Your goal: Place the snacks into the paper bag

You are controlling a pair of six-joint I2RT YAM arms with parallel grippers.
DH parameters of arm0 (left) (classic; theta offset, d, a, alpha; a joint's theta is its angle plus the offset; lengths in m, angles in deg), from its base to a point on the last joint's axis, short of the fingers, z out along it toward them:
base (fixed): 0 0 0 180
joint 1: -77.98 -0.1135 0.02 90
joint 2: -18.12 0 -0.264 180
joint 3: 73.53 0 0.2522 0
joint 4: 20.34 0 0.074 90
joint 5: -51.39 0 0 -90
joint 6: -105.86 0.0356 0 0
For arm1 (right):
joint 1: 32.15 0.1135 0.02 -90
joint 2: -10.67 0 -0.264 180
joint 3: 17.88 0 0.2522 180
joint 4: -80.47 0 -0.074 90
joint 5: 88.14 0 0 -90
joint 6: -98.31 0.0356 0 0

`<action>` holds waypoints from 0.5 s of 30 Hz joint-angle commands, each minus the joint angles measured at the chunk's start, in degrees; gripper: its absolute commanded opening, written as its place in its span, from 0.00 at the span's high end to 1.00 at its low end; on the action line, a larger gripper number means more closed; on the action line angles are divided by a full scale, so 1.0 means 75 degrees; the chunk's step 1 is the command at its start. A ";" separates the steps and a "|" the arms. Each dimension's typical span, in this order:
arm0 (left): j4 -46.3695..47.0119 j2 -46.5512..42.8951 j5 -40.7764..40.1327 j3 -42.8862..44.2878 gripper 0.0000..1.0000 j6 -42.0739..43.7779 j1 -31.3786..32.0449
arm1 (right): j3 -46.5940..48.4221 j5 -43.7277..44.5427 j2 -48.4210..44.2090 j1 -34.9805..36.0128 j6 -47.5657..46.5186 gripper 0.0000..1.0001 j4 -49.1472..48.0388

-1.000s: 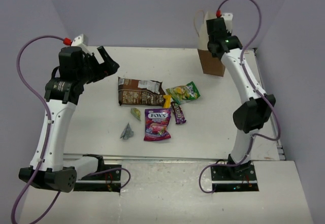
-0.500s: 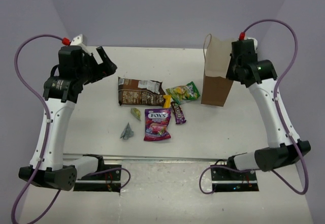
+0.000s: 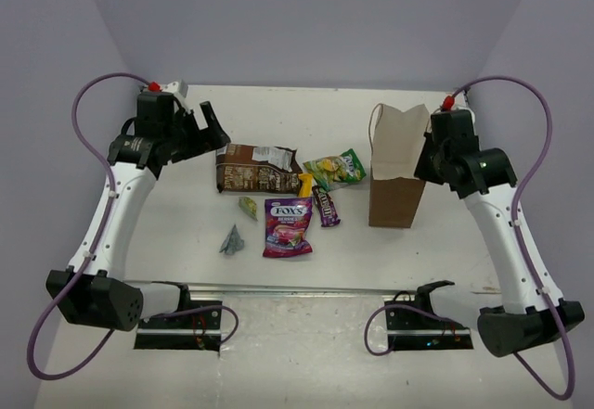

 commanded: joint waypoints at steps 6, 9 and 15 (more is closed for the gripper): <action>0.0758 0.0181 0.0274 -0.0139 0.00 0.0365 0.0030 | -0.0184 -0.0491 0.0121 -0.0021 0.0511 0.79 -0.0634; 0.0851 0.0216 0.0286 -0.0221 0.00 0.0377 0.0030 | -0.0290 -0.0432 0.0203 -0.0045 0.0710 0.06 -0.0622; 0.0934 0.0474 -0.0180 -0.0432 0.00 0.0752 0.0030 | -0.0232 -0.0479 -0.0194 -0.0092 0.0863 0.01 -0.0564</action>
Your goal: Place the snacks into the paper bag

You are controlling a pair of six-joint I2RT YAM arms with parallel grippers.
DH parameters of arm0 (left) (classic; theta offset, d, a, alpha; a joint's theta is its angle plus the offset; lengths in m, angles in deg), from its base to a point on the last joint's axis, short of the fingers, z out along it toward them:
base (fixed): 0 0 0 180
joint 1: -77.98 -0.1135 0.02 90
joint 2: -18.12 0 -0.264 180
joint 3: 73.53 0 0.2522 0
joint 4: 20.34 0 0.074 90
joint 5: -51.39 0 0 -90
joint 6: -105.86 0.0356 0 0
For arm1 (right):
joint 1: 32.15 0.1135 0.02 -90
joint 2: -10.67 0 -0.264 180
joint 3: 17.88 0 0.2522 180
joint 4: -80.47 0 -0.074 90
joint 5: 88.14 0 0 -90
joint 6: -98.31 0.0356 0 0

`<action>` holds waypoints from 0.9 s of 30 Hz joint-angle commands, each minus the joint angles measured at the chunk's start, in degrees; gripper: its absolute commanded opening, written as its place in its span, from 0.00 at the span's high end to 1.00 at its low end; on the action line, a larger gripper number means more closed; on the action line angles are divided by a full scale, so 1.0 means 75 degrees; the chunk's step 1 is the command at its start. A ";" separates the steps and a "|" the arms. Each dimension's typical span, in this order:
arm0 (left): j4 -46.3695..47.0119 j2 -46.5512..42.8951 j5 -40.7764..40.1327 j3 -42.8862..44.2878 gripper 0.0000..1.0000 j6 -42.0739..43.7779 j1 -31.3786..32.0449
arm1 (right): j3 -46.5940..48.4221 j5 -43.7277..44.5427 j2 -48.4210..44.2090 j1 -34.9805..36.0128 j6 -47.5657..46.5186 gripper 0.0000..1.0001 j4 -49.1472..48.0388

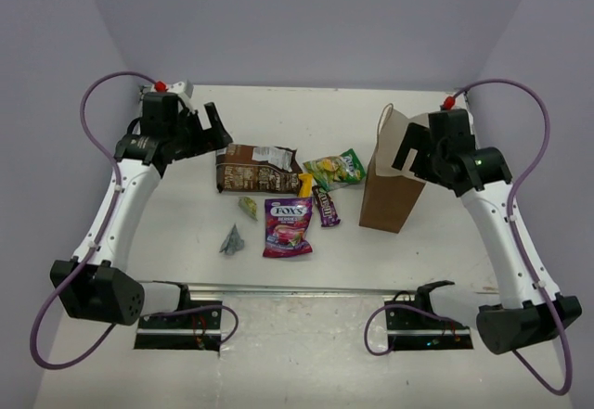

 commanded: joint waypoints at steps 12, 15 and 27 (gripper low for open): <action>0.0977 0.1477 -0.0152 0.0256 0.00 0.0856 0.0494 | 0.1565 0.0111 -0.1678 -0.0045 0.0097 0.01 0.1243; 0.0627 0.2226 -0.0608 0.1250 0.00 0.0903 0.1162 | 0.1601 0.0157 -0.1843 -0.0045 0.0073 0.01 0.1606; 0.0755 0.5566 -0.1607 0.4194 0.00 0.2320 0.3027 | 0.0698 -0.0288 -0.2910 -0.0045 0.0354 0.01 0.2018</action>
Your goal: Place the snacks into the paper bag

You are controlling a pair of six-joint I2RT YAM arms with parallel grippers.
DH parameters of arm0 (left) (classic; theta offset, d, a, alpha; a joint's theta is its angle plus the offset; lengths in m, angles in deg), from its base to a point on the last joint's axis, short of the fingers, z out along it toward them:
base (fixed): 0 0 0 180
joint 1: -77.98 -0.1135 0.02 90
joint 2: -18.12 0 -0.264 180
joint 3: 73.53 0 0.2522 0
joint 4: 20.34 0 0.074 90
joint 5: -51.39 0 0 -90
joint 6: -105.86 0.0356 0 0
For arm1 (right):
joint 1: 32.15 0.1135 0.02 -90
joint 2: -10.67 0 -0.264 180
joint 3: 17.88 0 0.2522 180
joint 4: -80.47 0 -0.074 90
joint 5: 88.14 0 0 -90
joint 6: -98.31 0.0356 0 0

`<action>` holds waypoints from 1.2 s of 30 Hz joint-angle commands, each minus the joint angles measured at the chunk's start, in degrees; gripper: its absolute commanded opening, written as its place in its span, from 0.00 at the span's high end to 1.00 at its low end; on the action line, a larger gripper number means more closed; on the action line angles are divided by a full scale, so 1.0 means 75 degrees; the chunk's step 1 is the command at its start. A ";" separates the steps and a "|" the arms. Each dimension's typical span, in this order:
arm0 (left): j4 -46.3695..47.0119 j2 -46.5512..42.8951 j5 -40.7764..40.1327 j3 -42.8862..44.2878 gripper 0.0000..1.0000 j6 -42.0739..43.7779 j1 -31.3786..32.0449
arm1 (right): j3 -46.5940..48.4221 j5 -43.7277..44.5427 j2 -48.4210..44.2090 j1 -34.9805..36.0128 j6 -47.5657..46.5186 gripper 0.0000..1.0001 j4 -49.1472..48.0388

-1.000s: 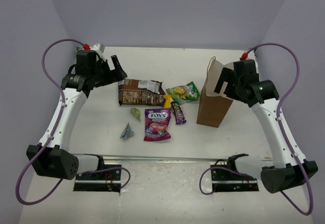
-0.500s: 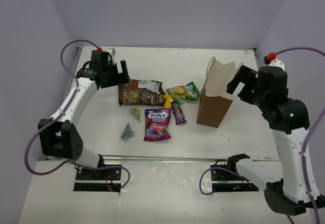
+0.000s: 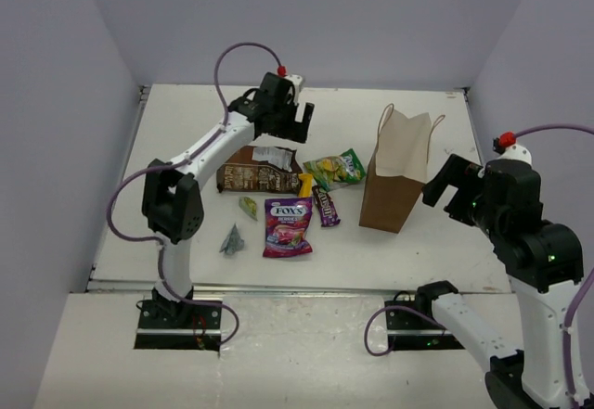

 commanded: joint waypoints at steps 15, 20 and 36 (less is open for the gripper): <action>0.0388 0.2494 -0.0788 0.1479 0.00 0.1854 0.0189 | 0.0403 0.0022 0.0257 -0.0039 0.0082 0.01 0.0235; 0.0388 0.2577 -0.0915 0.1291 0.00 0.1878 0.0294 | 0.0310 0.0080 0.0280 -0.0039 0.0200 0.01 0.0176; 0.0107 0.2859 -0.2638 0.1045 1.00 0.1574 0.0435 | -0.0019 0.0116 0.0104 -0.0039 0.0422 0.01 0.0176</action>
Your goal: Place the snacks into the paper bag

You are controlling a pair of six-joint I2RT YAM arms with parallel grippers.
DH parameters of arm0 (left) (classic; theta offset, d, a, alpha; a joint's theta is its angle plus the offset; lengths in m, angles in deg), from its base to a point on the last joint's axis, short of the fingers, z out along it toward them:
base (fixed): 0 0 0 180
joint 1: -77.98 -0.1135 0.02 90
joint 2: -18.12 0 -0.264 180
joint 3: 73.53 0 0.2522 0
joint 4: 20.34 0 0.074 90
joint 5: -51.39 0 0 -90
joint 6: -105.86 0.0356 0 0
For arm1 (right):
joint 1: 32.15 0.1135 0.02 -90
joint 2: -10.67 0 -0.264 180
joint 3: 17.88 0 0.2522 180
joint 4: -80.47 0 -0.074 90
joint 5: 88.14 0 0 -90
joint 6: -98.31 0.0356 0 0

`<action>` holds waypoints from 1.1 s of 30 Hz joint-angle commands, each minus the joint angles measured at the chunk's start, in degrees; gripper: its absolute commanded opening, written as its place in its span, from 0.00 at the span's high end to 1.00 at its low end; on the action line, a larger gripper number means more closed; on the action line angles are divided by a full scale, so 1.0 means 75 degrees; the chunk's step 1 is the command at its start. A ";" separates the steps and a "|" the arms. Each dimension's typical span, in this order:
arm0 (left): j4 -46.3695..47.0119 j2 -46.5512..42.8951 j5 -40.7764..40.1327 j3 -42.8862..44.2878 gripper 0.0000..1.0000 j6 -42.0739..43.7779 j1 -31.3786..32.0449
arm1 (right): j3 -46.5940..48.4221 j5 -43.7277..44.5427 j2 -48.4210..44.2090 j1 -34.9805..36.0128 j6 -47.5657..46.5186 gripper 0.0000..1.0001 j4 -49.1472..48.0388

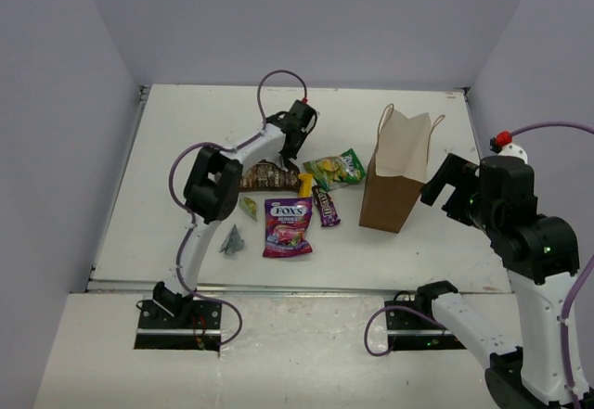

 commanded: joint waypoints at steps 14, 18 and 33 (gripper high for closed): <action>0.0831 -0.2863 0.1938 -0.0245 1.00 -0.1993 -0.0014 | -0.0203 -0.0256 -0.0053 -0.0039 0.0052 0.01 -0.0309; 0.0785 -0.3460 0.2152 0.0013 1.00 -0.2660 -0.0014 | -0.0145 -0.0303 -0.0111 -0.0039 -0.0042 0.01 -0.0344; 0.0468 -0.5335 0.3065 0.0950 1.00 -0.3880 0.0244 | 0.0300 0.0563 -0.0357 -0.0039 -0.0183 0.01 -0.0613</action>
